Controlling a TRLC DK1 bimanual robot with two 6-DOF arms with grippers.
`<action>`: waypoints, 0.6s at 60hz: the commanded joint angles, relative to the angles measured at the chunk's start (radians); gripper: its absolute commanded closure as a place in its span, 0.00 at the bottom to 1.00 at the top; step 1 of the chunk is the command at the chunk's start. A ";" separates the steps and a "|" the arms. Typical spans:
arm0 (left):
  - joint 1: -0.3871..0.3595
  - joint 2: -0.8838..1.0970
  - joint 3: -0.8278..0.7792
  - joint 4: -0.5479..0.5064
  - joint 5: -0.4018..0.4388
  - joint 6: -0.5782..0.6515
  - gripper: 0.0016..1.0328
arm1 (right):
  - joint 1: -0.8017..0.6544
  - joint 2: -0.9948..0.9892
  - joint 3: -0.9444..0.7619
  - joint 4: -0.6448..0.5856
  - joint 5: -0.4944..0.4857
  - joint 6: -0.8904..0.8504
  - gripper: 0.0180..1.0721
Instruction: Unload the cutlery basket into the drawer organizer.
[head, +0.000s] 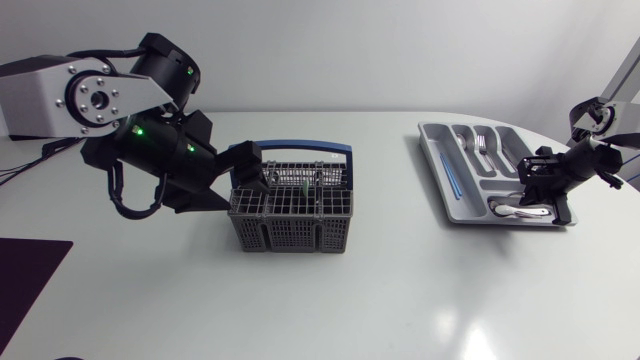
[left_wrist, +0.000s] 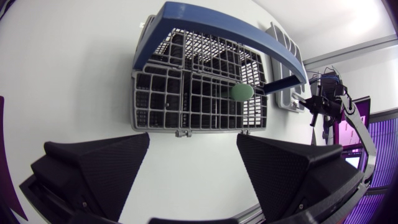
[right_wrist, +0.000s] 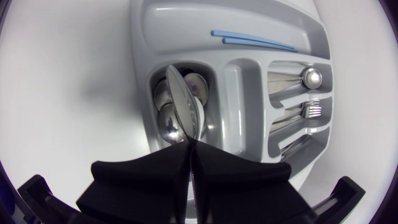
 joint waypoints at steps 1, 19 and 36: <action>-0.013 -0.023 -0.030 0.003 -0.008 0.026 0.04 | 0.009 0.040 -0.026 0.032 0.024 -0.036 0.94; -0.021 -0.034 -0.052 0.003 -0.020 0.045 0.04 | 0.014 0.082 -0.034 0.084 0.070 -0.046 0.85; -0.030 -0.058 -0.076 0.003 -0.037 0.074 0.04 | 0.020 0.025 -0.086 0.106 0.084 -0.016 0.20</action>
